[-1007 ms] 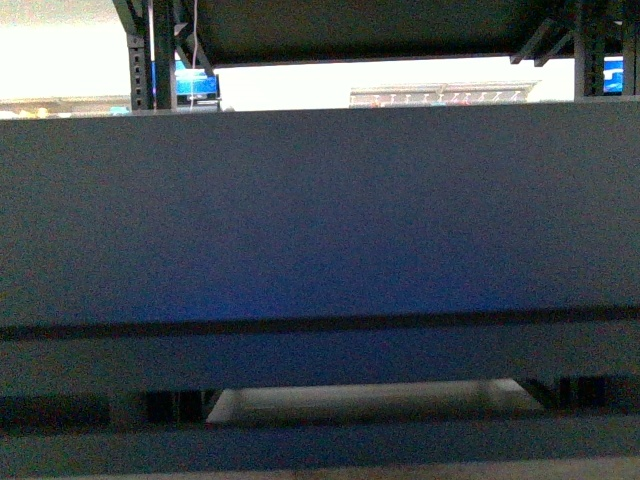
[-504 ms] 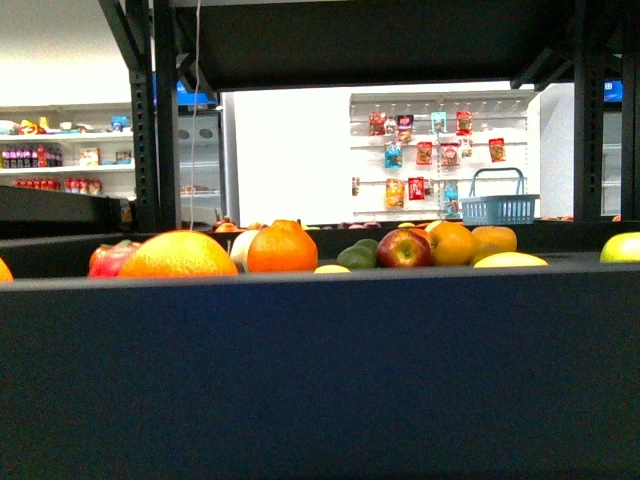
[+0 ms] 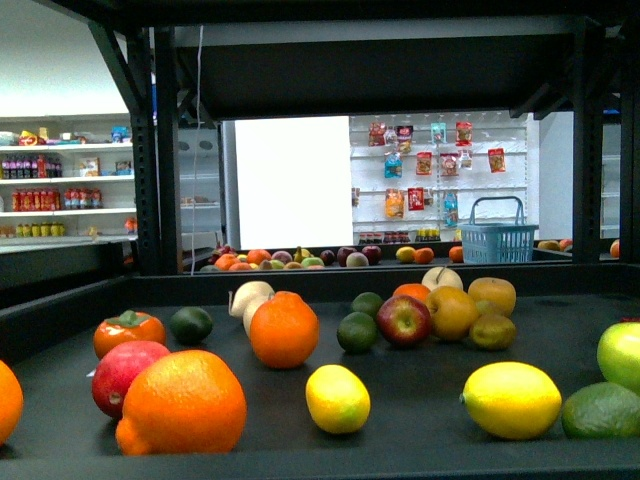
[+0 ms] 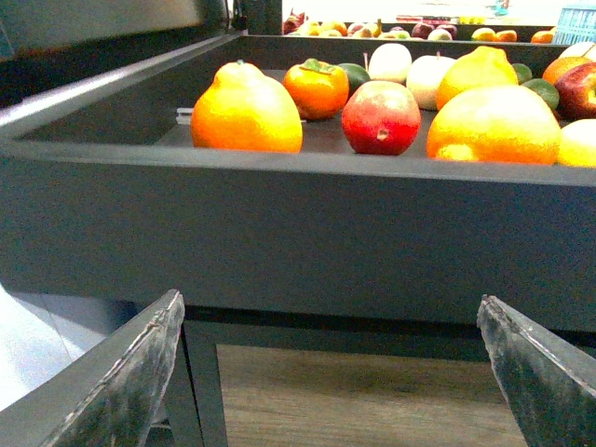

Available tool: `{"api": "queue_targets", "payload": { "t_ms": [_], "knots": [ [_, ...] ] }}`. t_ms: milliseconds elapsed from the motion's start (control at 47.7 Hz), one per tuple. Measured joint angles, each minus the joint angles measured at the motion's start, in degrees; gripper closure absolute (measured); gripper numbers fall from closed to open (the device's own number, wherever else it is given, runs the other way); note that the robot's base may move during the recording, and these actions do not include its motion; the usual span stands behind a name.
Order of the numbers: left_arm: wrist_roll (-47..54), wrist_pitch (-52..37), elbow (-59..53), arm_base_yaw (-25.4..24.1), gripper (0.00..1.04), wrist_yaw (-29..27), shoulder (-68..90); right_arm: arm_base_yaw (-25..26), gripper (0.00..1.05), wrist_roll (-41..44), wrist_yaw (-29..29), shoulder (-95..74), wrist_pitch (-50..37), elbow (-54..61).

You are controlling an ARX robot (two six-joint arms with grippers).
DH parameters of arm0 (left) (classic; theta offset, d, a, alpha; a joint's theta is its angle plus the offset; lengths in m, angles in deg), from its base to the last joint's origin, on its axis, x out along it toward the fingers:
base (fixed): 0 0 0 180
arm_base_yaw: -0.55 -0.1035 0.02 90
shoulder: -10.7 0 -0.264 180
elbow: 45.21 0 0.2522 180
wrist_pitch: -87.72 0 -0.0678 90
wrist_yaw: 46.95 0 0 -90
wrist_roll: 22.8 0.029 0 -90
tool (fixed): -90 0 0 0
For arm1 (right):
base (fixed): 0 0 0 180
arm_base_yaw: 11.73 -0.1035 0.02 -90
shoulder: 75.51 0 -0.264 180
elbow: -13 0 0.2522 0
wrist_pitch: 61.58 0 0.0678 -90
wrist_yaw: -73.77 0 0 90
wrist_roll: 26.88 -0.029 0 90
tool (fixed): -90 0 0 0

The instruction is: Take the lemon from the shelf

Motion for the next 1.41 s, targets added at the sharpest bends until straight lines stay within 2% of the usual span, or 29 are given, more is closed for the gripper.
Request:
{"api": "queue_targets", "payload": {
  "t_ms": [1406],
  "knots": [
    [0.0,0.0,0.0,0.0,0.08,0.0,0.0,0.0,0.08,0.0,0.0,0.0,0.0,0.0]
  ]
}}
